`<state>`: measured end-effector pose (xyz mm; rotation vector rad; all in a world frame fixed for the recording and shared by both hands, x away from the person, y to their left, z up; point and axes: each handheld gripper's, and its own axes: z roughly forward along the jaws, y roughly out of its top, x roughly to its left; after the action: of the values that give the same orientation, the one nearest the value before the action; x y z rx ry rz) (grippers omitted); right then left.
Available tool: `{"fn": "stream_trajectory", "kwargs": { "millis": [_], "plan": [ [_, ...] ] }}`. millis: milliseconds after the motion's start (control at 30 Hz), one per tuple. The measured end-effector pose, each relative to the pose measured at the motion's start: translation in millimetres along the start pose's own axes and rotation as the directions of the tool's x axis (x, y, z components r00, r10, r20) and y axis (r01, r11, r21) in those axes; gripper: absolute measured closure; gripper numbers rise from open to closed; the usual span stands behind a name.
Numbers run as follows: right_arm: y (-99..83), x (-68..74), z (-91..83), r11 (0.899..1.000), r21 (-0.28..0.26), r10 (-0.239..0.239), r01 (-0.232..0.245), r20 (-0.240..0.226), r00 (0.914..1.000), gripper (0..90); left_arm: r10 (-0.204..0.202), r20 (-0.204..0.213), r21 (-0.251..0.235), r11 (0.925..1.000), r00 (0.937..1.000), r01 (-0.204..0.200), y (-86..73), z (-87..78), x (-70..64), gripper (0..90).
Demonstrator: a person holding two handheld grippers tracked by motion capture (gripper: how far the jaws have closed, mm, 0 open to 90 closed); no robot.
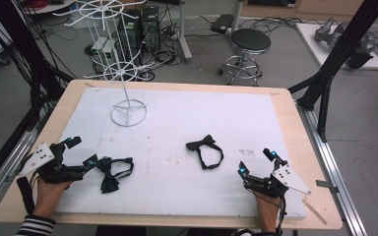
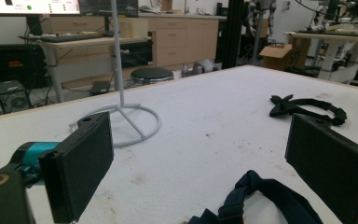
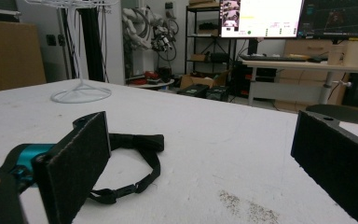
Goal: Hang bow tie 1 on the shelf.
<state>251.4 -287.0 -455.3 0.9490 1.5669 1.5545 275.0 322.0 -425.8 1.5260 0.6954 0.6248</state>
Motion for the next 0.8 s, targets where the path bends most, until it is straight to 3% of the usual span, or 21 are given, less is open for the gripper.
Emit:
{"fn": "stream_trajectory", "kwargs": {
  "millis": [267, 367, 600, 800],
  "plan": [
    [0.0, 0.1, 0.0, 1.000, 0.000, 0.000, 0.000, -0.001, 1.0000, 3.9, 0.075, 0.067, 0.080, 0.9936, 0.9949, -0.080, 23.6, 1.9, 3.0, 8.2],
    [0.0, 0.0, 0.0, 1.000, 0.000, -0.001, 0.001, 0.000, 1.0000, 3.9, 0.076, 0.107, 0.109, 0.9902, 0.9914, -0.087, 31.8, 4.6, 5.2, 8.2],
    [0.1, 0.1, -0.1, 1.000, 0.001, 0.000, 0.000, -0.002, 1.0000, 3.9, 0.115, 0.177, 0.191, 0.9704, 0.9776, -0.148, 45.0, 12.3, 7.3, 8.2],
    [0.0, 0.1, -0.1, 1.000, 0.001, -0.002, 0.002, -0.002, 1.0000, 3.9, 0.137, 0.226, 0.261, 0.9453, 0.9645, -0.195, 49.2, 19.1, 9.2, 8.2]
  ]
}}
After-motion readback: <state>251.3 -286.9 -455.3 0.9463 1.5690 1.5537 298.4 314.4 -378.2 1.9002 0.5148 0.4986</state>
